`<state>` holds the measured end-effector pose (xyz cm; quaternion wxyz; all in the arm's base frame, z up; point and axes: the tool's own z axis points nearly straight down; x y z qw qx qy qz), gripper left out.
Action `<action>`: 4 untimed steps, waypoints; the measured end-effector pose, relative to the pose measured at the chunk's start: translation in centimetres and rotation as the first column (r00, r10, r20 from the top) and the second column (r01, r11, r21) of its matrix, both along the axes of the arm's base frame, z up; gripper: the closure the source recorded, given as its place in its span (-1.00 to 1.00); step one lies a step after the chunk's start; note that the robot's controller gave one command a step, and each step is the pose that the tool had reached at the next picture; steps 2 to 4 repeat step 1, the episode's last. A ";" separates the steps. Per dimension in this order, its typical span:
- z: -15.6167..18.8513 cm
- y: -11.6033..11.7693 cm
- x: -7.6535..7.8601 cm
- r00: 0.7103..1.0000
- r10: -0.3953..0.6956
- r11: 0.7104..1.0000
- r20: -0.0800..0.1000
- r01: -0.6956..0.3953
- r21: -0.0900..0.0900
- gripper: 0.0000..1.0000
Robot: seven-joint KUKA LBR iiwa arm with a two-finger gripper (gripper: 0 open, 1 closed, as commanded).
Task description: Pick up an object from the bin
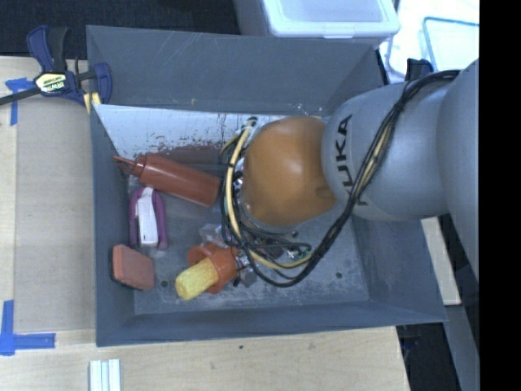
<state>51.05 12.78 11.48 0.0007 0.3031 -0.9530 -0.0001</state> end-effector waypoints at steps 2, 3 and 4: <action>3.5 0.0 0.0 1.000 -0.001 1.000 -0.001 0.001 0.000 1.00; 3.5 0.0 0.0 1.000 -0.001 1.000 -0.001 0.001 0.000 1.00; 3.5 0.0 0.0 1.000 -0.001 1.000 -0.001 0.001 0.000 1.00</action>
Offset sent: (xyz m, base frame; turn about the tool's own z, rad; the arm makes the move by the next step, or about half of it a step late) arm 0.0006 0.0001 0.0320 0.0005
